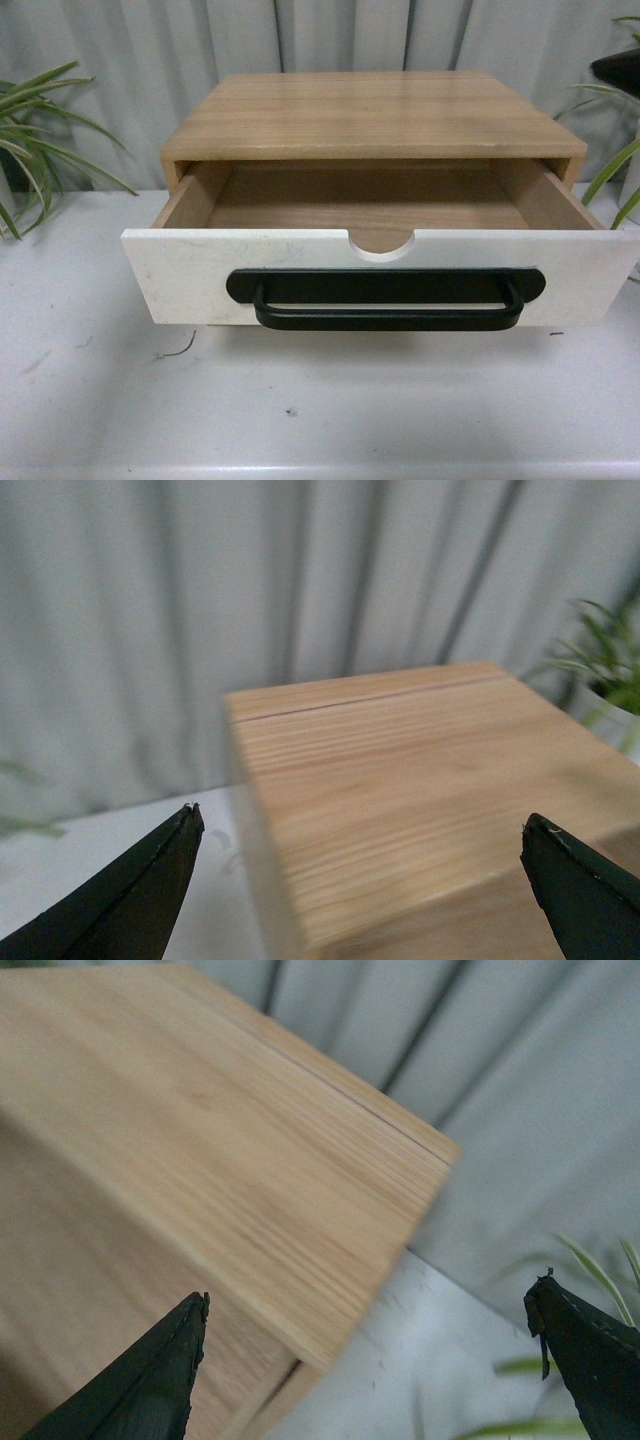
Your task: Pull drawer
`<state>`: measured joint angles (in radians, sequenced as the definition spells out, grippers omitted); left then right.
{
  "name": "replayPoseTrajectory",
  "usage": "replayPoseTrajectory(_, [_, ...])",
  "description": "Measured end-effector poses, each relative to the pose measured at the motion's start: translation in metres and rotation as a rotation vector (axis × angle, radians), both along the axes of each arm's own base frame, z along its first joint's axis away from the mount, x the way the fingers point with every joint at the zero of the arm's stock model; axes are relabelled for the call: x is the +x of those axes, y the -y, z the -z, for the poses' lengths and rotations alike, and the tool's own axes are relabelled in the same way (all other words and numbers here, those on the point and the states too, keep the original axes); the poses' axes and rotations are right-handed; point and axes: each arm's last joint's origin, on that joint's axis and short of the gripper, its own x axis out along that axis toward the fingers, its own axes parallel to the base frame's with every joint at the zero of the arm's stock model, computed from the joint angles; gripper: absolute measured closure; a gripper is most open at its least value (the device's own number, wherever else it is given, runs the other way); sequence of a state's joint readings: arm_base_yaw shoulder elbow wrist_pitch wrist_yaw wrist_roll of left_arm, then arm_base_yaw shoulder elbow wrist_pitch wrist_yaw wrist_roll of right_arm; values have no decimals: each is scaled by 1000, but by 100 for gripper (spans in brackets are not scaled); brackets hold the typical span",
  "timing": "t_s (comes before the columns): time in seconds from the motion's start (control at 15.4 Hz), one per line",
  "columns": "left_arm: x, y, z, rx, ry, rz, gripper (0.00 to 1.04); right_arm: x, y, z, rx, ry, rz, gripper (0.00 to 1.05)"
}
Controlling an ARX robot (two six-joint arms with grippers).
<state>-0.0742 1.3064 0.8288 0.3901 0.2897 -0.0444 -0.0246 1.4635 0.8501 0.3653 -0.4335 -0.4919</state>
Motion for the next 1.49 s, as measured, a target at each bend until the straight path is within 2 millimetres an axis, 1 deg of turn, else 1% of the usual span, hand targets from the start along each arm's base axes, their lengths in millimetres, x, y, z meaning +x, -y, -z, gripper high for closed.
replayPoseTrajectory(0.13, [-6, -31, 9, -76, -36, -206, 7, -1, 17, 2, 152, -34, 171, 6])
replayPoseTrajectory(0.19, [-15, -46, 15, -107, -54, -298, 7, -8, 32, 5, 287, -66, 293, 6])
replayPoseTrajectory(0.26, [-32, -58, 19, -85, 37, -361, 16, -17, 45, 5, 367, -20, 383, 8])
replayPoseTrajectory(0.32, [-52, -61, 24, -36, 95, -379, 27, -27, 49, 4, 380, 77, 437, 16])
replayPoseTrajectory(0.39, [-66, -58, 32, -9, 113, -379, 36, -47, 52, 6, 393, 131, 463, 26])
replayPoseTrajectory(0.45, [-73, -55, 37, 6, 121, -372, 43, -67, 51, 9, 400, 129, 464, 35])
replayPoseTrajectory(0.52, [-81, -50, 50, 25, 108, -358, 55, -90, 49, 14, 404, 110, 460, 46])
replayPoseTrajectory(0.58, [-90, -46, 65, 36, 79, -351, 68, -119, 46, 24, 408, 76, 473, 60])
replayPoseTrajectory(0.65, [-96, -45, 73, 38, 69, -359, 77, -136, 42, 31, 409, 64, 479, 70])
replayPoseTrajectory(0.78, [-106, -42, 79, 37, 84, -365, 93, -154, 33, 33, 411, 123, 460, 86])
replayPoseTrajectory(0.84, [-113, -40, 81, 34, 99, -364, 104, -159, 29, 31, 412, 155, 445, 95])
replayPoseTrajectory(0.91, [-119, -31, 87, 38, 96, -361, 103, -164, 24, 38, 415, 157, 443, 102])
replayPoseTrajectory(0.97, [-123, -28, 92, 40, 84, -345, 103, -168, 22, 47, 411, 130, 456, 103])
replayPoseTrajectory(1.1, [-133, -30, 99, 41, 88, -365, 103, -175, 17, 57, 411, 128, 457, 103])
replayPoseTrajectory(1.17, [-138, -30, 101, 40, 92, -365, 103, -179, 15, 58, 413, 142, 453, 103])
replayPoseTrajectory(1.23, [-143, -30, 105, 41, 86, -365, 103, -183, 8, 60, 413, 147, 463, 103])
replayPoseTrajectory(1.3, [-147, -30, 109, 42, 81, -364, 103, -186, 3, 65, 413, 133, 436, 103])
replayPoseTrajectory(1.43, [-153, -30, 112, 41, 89, -364, 103, -191, 4, 71, 411, 134, 457, 103])
replayPoseTrajectory(1.49, [-156, -30, 113, 41, 88, -365, 103, -193, 4, 70, 413, 140, 456, 103])
